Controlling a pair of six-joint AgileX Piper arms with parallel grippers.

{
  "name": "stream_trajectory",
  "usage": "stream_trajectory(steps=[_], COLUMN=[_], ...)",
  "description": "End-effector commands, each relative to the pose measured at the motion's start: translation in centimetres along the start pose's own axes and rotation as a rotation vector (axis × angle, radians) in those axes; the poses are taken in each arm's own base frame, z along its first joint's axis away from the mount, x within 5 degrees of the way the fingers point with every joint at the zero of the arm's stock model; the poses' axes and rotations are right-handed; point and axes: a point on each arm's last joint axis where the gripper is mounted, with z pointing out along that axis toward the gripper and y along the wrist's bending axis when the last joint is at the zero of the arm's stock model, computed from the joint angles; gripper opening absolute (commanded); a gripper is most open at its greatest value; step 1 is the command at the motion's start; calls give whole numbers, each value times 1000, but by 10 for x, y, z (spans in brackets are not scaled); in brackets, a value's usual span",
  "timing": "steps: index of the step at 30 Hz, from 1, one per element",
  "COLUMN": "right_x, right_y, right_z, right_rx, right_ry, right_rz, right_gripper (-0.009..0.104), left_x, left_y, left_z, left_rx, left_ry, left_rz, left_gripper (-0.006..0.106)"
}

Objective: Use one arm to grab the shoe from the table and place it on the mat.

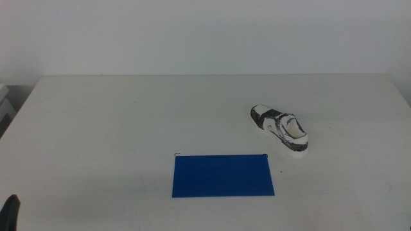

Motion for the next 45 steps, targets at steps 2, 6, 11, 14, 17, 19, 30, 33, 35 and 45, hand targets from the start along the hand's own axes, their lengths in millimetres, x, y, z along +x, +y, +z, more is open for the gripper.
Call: stream_trajectory(steps=[2,6,11,14,17,19,30,33,35,45], right_x=[-17,-38,-72,-92,-109,-123,-213,-231,-241,-240], right_y=[0,1,0,0,1,1,19,29,34,81], right_z=[-6,-11,-10,-4,4,12,80,112,135,235], right_rx=[-2,-12,-11,-11,-19,-21,-193,-252,-274,-365], right_ry=[-75,-10,6,30,54,38,320,395,438,677], right_rz=[10,29,25,25,45,52,-146,-164,-160,-252], right_gripper=[88,88,88,88,88,88,88,88,88,88], left_x=[-6,-6,-6,-6,-6,-6,-6,-6,-6,-6], left_y=[0,0,0,0,0,0,0,0,0,0], left_z=[-1,-1,-1,-1,-1,-1,-1,-1,-1,-1], left_rx=[-1,-1,-1,-1,-1,-1,-1,-1,-1,-1], left_ry=[-84,-84,-84,-84,-84,-84,-84,-84,-84,-84], left_rz=[-15,-15,-15,-15,-15,-15,-15,-15,-15,-15], left_gripper=[94,94,94,94,94,94,94,94,94,94])
